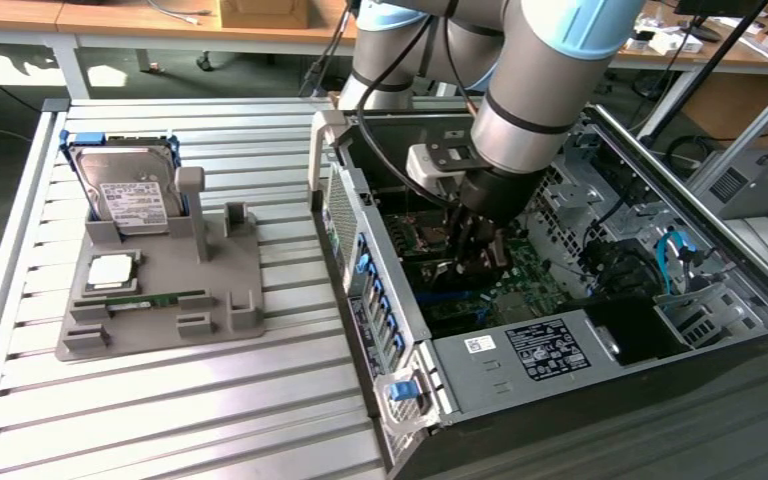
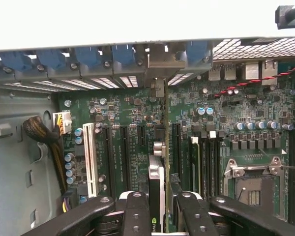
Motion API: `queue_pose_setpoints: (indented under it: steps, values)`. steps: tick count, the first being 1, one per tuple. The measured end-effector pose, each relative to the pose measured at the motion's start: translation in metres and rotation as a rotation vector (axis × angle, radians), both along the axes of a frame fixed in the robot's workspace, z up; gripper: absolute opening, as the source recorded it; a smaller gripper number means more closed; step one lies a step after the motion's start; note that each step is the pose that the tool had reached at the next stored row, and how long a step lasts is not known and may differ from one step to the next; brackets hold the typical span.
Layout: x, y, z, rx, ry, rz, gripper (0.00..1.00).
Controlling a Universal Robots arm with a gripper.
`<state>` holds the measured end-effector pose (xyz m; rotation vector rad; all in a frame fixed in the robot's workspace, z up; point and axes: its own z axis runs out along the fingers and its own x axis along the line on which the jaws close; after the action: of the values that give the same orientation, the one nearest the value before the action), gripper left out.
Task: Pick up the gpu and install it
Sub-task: 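Insert the gpu into the slot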
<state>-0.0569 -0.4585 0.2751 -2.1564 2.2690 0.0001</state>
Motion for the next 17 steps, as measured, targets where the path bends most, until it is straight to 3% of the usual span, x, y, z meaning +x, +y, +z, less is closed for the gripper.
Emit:
queue_pose_setpoints:
  steps: [17]
  values:
    - [-0.0037, -0.0002, -0.0052, 0.0000, 0.0000, 0.000, 0.27]
